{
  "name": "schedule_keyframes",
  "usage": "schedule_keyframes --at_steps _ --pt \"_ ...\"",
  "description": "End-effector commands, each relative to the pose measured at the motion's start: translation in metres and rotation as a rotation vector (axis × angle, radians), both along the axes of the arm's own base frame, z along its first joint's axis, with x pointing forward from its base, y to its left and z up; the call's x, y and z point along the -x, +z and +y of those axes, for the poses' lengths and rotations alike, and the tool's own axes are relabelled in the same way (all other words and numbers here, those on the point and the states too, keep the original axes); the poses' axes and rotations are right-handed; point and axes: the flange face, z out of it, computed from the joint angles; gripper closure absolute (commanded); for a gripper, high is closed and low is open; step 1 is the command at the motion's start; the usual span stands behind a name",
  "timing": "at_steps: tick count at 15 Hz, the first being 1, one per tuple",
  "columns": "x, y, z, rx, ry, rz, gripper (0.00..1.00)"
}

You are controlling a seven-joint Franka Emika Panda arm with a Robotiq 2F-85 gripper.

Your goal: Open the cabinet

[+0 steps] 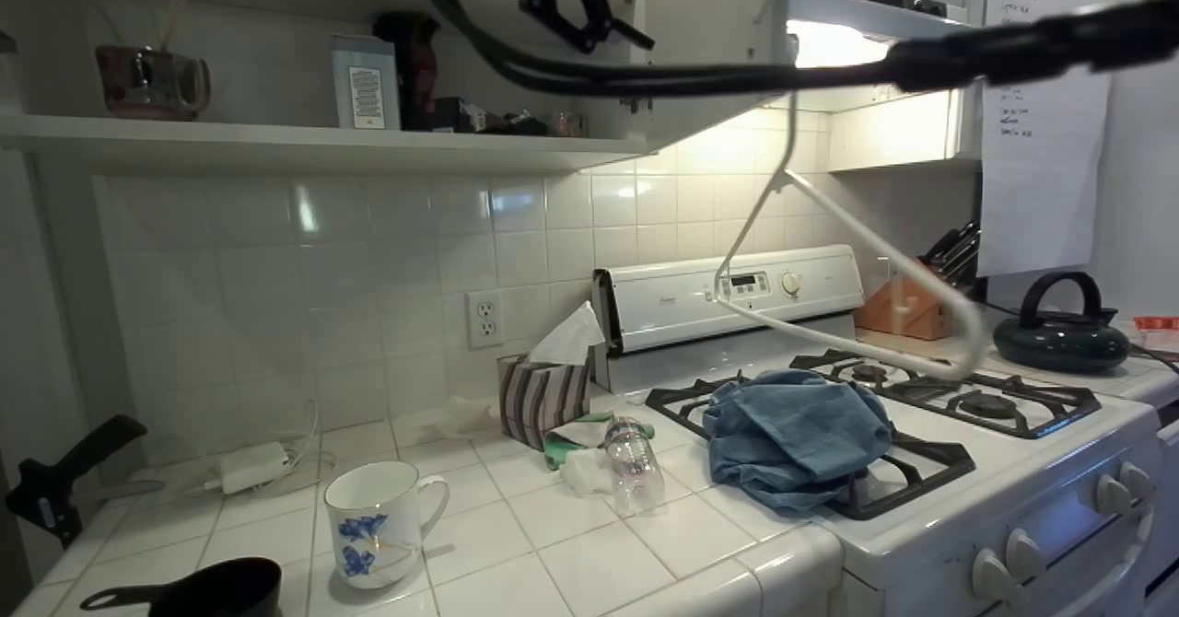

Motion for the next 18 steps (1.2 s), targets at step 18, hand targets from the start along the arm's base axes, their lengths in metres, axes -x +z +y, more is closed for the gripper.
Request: schedule_keyframes --at_steps 18 --pt "-0.011 -0.02 0.0 0.02 0.776 0.526 0.0"
